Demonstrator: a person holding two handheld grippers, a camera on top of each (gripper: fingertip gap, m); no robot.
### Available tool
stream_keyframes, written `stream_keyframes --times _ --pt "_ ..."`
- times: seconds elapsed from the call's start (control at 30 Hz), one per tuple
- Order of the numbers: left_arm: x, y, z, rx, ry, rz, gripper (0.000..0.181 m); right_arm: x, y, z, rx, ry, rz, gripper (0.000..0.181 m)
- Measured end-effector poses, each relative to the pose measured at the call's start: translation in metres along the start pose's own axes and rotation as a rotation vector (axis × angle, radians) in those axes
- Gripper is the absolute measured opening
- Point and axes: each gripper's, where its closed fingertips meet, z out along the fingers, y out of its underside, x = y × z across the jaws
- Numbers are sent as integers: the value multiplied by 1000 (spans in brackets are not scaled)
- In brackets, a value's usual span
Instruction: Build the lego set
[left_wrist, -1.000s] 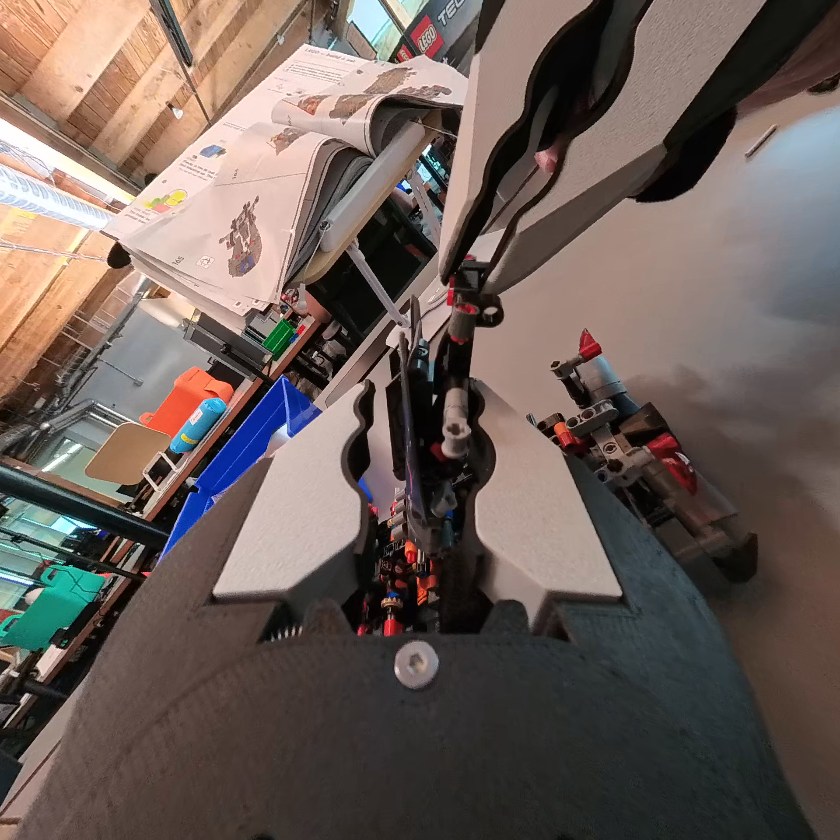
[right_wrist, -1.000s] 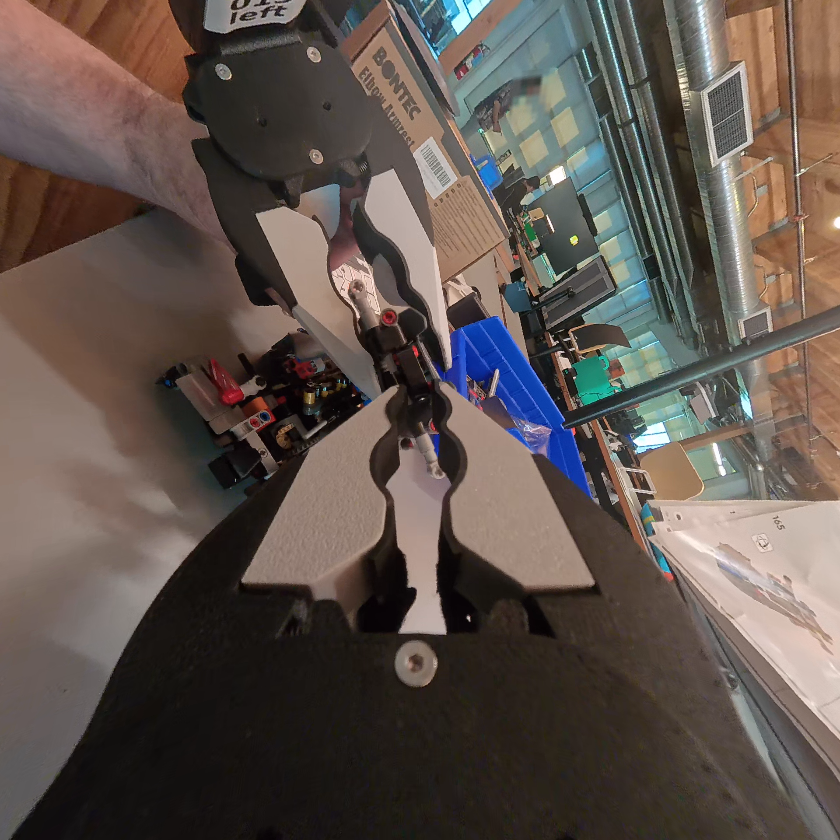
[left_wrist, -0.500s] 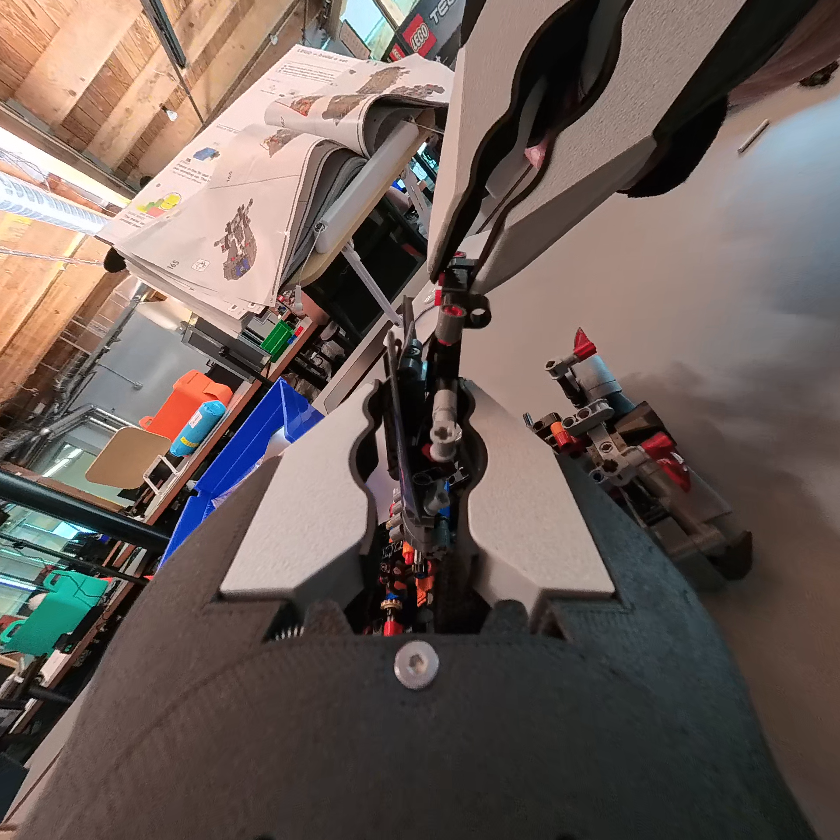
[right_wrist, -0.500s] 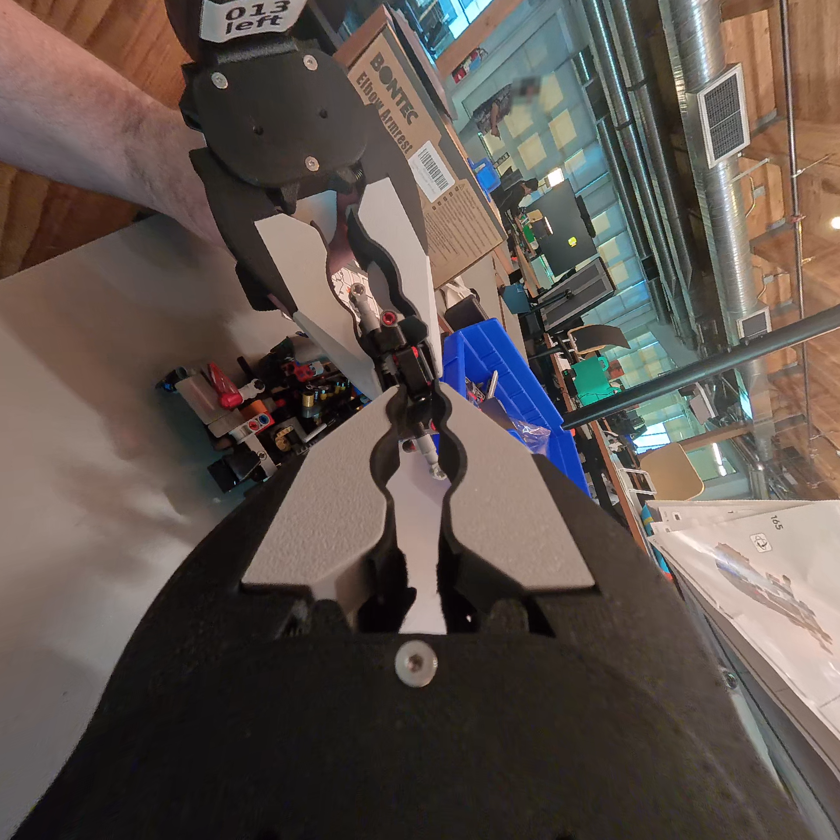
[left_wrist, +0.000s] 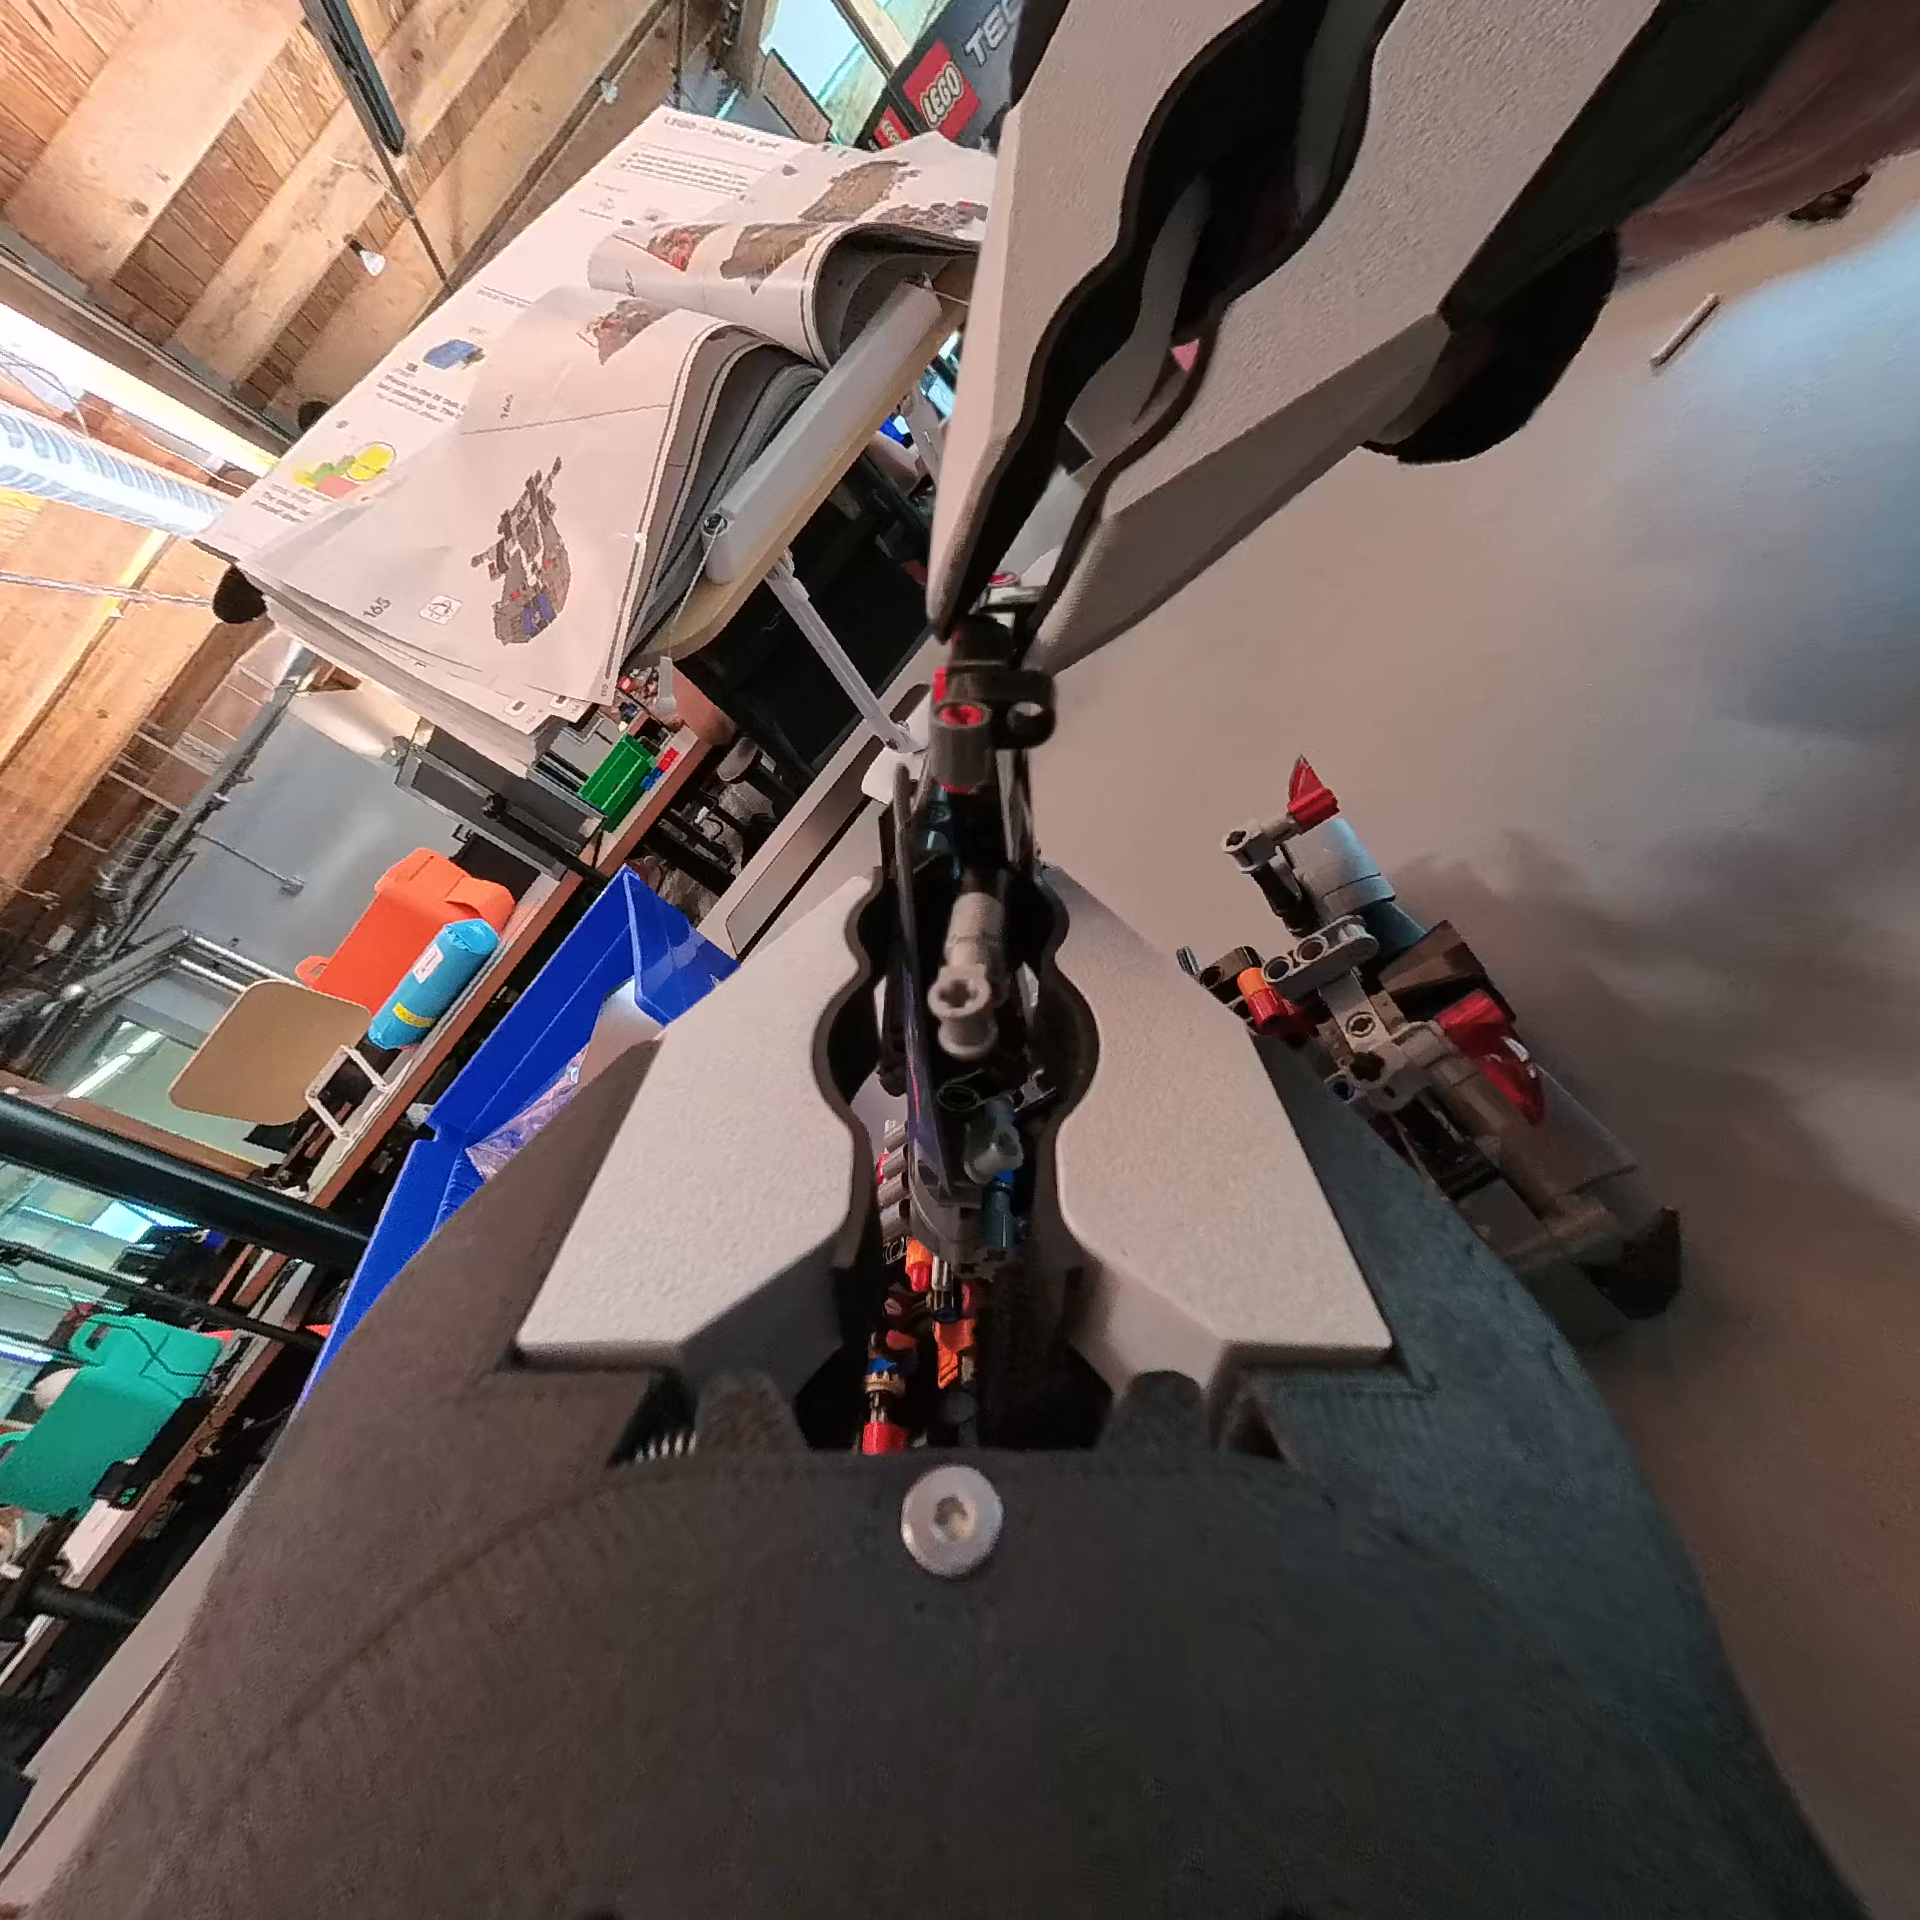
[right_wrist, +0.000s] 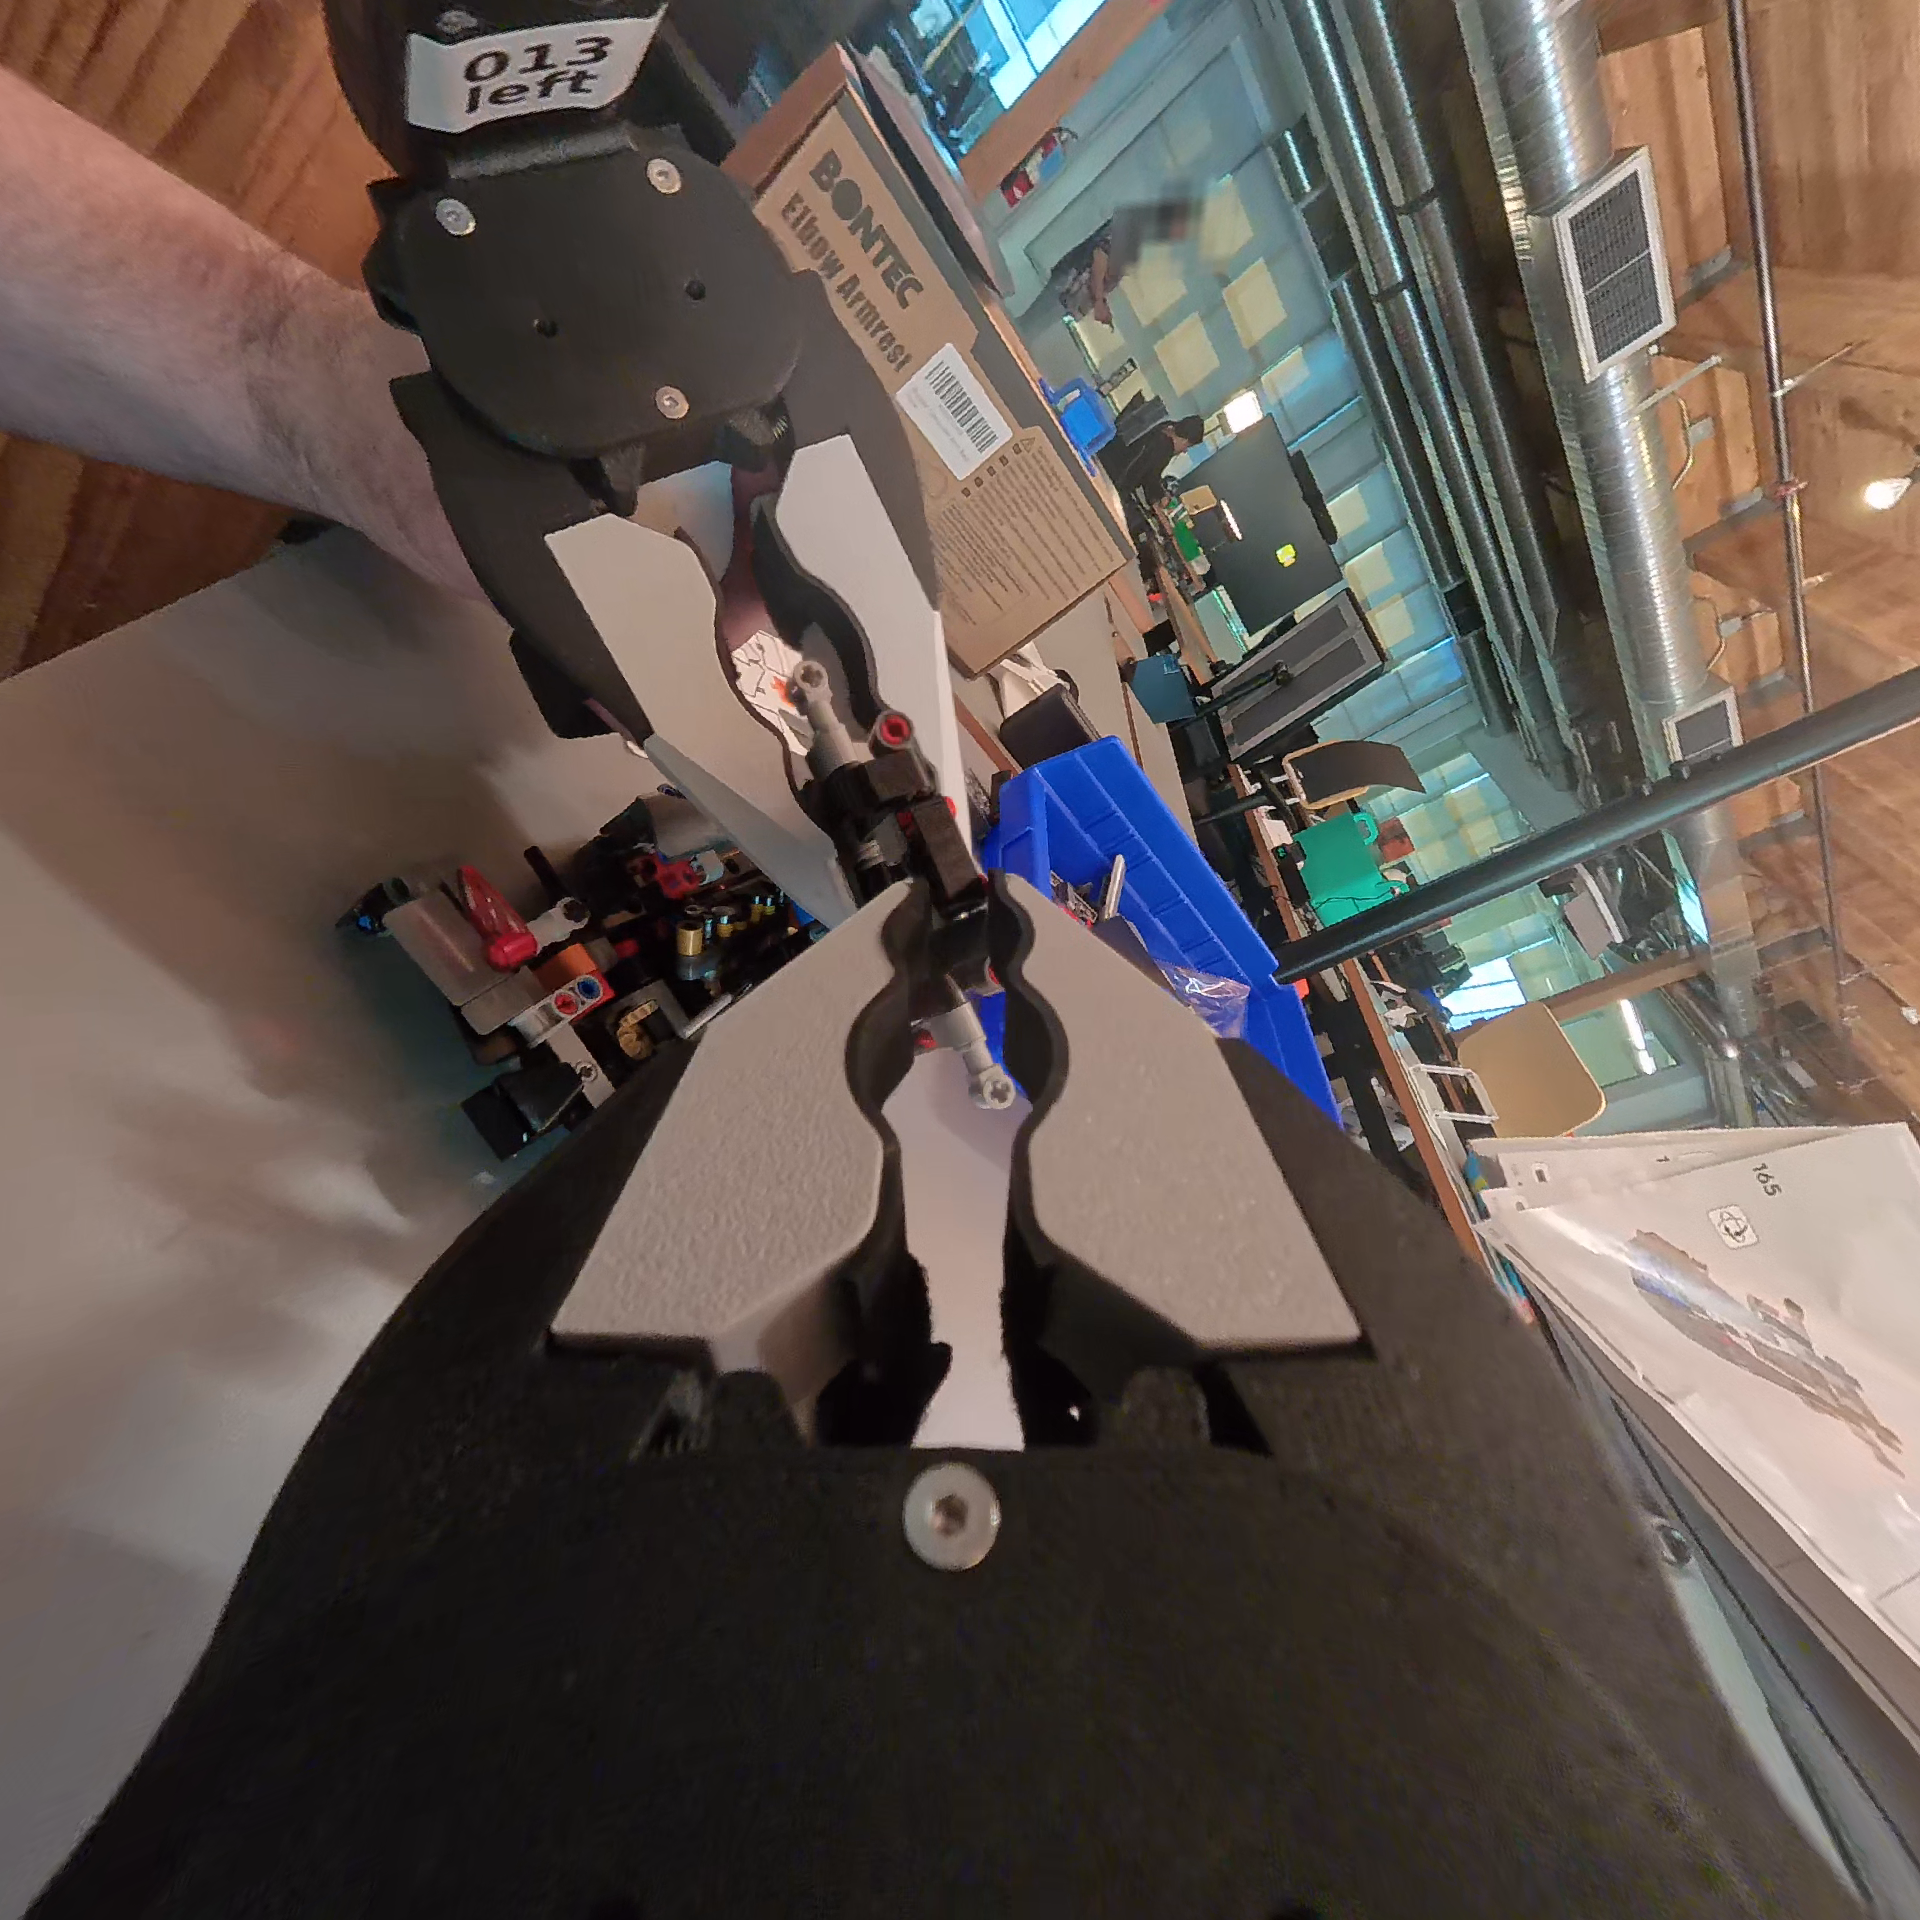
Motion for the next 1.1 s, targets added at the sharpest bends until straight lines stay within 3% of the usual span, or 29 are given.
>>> stream_keyframes --times 0.17,0.37,0.47,0.6,0.77,1.1 --pt "-4 0 -1 2 4 -34 22 9 0 -1 18 29 84 22" --pt "-6 0 -3 7 22 -76 21 21 24 -5 60 -15 358 38" --pt "-9 1 -4 16 30 -118 21 22 22 -2 111 -39 450 38" --pt "-11 1 -4 15 41 -164 19 10 35 14 56 -84 501 42" --pt "-11 1 -4 1 59 -174 19 10 25 26 92 -83 582 37" --pt "-15 2 -5 1 69 -282 19 11 21 36 128 -123 599 32"
